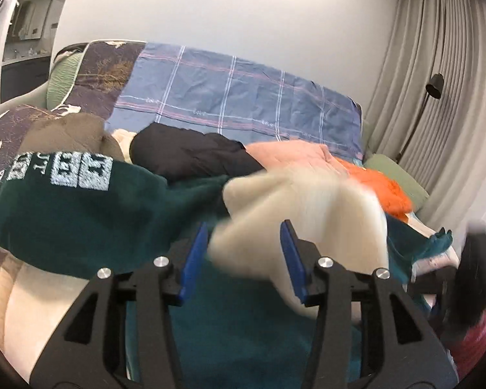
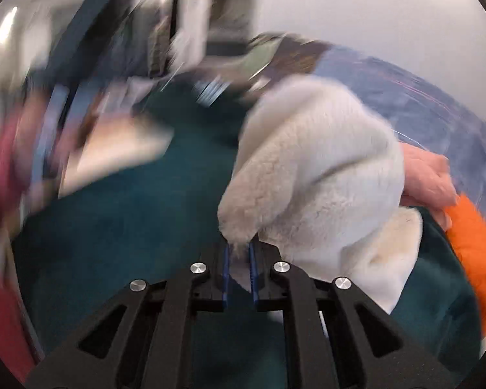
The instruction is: Fold large clothes
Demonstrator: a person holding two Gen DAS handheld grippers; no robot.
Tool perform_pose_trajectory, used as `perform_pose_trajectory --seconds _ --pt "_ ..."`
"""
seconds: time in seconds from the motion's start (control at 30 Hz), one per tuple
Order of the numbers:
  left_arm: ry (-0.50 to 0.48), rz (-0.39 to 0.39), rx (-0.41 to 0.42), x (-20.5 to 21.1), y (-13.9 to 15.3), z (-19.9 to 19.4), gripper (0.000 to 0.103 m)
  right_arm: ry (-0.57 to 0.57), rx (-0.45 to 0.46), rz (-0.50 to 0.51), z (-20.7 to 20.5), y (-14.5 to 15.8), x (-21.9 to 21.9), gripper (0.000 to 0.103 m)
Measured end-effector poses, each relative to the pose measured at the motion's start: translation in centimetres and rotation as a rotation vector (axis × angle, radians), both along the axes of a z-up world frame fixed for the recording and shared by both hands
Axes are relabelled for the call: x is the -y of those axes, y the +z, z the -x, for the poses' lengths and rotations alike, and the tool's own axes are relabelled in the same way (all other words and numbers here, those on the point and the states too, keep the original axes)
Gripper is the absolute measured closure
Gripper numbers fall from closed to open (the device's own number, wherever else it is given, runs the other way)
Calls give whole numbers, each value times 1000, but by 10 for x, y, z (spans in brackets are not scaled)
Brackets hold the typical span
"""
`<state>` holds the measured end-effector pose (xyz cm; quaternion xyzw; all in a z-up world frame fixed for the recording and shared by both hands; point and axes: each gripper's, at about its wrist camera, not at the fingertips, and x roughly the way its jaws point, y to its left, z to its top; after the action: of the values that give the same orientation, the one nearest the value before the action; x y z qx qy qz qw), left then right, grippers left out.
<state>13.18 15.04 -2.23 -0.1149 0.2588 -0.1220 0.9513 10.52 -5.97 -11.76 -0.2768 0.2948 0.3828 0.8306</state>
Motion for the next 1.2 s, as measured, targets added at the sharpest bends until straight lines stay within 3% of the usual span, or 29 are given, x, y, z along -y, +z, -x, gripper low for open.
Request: perform_pose_trajectory --seconds 0.07,0.2,0.27,0.37,0.43,0.5,0.57,0.6,0.67,0.77,0.83,0.87,0.93,1.0,1.03,1.07,1.1,1.13,1.2 --pt "-31 -6 -5 7 -1 0 54 -5 3 62 11 -13 3 77" --pt "-109 -90 -10 36 -7 -3 45 -65 -40 -83 21 10 37 54" --pt "-163 -147 -29 54 -16 -1 39 -108 -57 -197 17 29 58 51" --pt "-216 -239 -117 80 -41 -8 39 -219 -71 -259 1 40 71 51" --pt "-258 -273 -187 91 -62 -14 39 -324 -66 -236 -13 33 71 51" --pt "-262 -391 -279 104 -91 -18 41 -467 -85 -159 -33 15 66 51" --pt "-271 -426 -274 106 -93 -14 44 -557 -165 -180 -55 1 78 51" --pt "-280 -417 -273 104 -86 -12 46 -582 -199 -219 -65 0 86 51" --pt "-294 -308 -232 88 -57 -9 47 -664 -266 -329 -88 3 112 50" --pt "-229 -195 -137 58 -18 -17 36 -718 -308 -428 -116 10 135 46" --pt "-161 -178 -102 45 -3 -36 28 -715 -331 -436 -138 11 136 42" --pt "-134 -162 -109 37 -2 -55 25 -709 -346 -429 -151 10 135 35" --pt "-148 -116 -178 30 -12 -94 20 -704 -387 -422 -173 3 131 33" --pt "-146 -76 -316 29 -41 -142 20 -687 -449 -431 -193 -9 121 35" --pt "-152 -71 -363 30 -54 -155 27 -672 -470 -435 -199 -14 117 45" --pt "-157 -70 -407 33 -70 -171 45 -656 -445 -407 -202 -14 108 95" --pt "-175 -59 -442 37 -82 -183 92 -660 -392 -385 -200 -9 105 94" --pt "-179 -38 -462 39 -85 -190 91 -664 -321 -394 -202 1 103 94" --pt "-132 11 -347 35 -75 -190 91 -663 -215 -450 -203 21 110 94"
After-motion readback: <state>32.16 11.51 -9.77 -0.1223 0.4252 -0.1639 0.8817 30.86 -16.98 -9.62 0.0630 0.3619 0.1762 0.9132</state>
